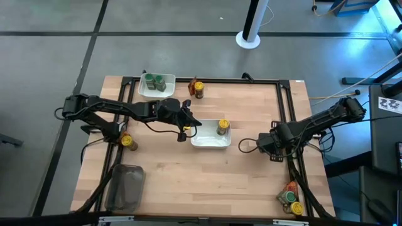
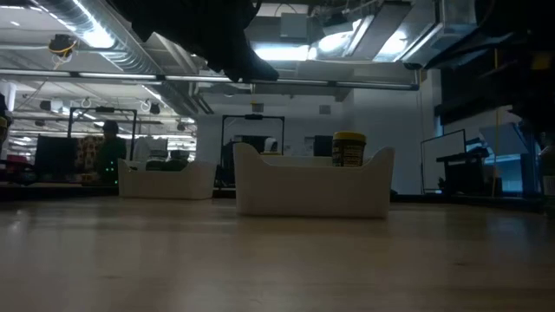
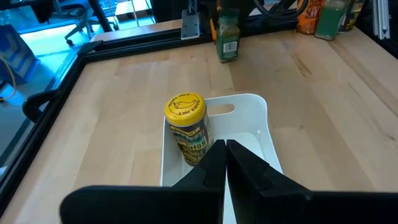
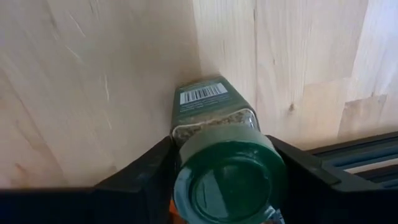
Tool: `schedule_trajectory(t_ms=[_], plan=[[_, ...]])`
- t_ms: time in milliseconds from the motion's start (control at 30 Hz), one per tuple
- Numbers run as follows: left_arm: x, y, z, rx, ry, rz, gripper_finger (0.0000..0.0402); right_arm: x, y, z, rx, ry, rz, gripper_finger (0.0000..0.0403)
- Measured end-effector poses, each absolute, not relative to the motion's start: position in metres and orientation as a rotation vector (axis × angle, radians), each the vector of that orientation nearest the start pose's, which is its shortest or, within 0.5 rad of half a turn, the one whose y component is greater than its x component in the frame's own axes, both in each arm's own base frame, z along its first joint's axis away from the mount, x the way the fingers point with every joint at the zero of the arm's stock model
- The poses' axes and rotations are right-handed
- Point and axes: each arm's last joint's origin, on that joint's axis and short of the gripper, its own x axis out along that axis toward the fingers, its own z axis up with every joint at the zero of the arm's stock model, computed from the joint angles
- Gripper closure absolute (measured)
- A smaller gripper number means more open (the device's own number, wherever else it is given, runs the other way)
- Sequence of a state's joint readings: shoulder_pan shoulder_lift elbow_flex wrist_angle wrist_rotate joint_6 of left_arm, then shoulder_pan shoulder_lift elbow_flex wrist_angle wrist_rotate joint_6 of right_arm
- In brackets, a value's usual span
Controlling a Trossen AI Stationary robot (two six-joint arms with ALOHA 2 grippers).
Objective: Sort spices by type
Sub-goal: Put the green seasoning bottle into the top white bin
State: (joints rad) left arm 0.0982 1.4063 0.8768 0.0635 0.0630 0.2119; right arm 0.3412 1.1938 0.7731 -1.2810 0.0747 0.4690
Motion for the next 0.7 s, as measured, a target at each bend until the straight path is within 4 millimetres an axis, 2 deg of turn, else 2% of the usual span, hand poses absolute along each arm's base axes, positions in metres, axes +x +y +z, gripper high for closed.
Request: schedule_trajectory(t_ms=[400, 700], plan=[[0.304, 0.028, 0.249, 0.147, 0.466, -0.009, 0.0396, 0.157, 0.053, 0.210, 0.092, 1.585, -0.245, 0.0200], [0.304, 0.028, 0.248, 0.140, 0.467, -0.007, 0.0396, 0.169, 0.056, 0.232, 0.114, 1.480, -0.260, 0.0200]])
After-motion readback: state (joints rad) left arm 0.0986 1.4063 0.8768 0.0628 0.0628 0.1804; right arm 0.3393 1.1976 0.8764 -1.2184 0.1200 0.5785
